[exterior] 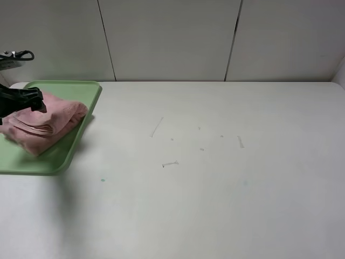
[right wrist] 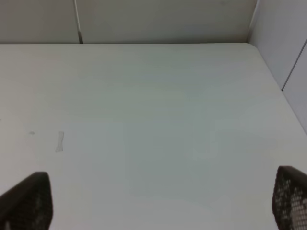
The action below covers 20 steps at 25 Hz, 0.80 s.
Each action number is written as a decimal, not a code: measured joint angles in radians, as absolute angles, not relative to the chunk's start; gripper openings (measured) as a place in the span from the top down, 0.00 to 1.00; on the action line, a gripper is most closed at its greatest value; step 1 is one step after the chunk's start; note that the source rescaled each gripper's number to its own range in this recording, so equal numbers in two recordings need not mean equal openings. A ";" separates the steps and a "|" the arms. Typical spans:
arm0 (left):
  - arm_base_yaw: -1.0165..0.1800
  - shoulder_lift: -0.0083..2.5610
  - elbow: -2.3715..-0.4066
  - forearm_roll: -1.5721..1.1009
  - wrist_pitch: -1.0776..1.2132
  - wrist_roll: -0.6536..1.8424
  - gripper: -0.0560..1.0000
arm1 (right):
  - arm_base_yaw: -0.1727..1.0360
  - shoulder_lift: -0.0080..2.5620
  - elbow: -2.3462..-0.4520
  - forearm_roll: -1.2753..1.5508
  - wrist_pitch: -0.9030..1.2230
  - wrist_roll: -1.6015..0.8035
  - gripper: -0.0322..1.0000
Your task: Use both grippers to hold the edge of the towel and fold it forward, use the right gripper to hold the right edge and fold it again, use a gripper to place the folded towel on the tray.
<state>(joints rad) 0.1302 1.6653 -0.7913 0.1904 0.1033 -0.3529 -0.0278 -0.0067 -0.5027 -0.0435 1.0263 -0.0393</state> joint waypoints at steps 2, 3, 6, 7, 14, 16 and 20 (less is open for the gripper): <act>0.130 1.640 -0.792 0.190 0.133 -0.350 0.00 | -0.028 -0.007 -0.503 -0.044 1.026 -0.039 0.00; 0.130 1.625 -0.793 0.190 0.146 -0.350 0.00 | -0.028 -0.007 -0.503 -0.044 1.026 -0.039 0.00; 0.130 1.579 -0.794 0.190 0.195 -0.336 0.00 | -0.028 -0.007 -0.503 -0.044 1.026 -0.039 0.00; 0.130 1.562 -0.794 0.190 0.211 -0.333 0.00 | -0.028 -0.007 -0.503 -0.044 1.026 -0.039 0.00; 0.130 1.452 -0.794 0.190 0.384 -0.307 0.00 | -0.028 -0.007 -0.503 -0.044 1.026 -0.039 0.00; 0.130 1.420 -0.794 0.186 0.442 -0.278 0.00 | -0.028 -0.007 -0.503 -0.044 1.026 -0.039 0.00; 0.130 1.342 -0.794 0.157 0.560 -0.219 0.00 | -0.028 -0.007 -0.503 -0.044 1.026 -0.039 0.00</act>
<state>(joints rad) 0.1302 1.3415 -0.7944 0.1572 0.5602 -0.2192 -0.0278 -0.0067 -0.5027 -0.0435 1.0263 -0.0393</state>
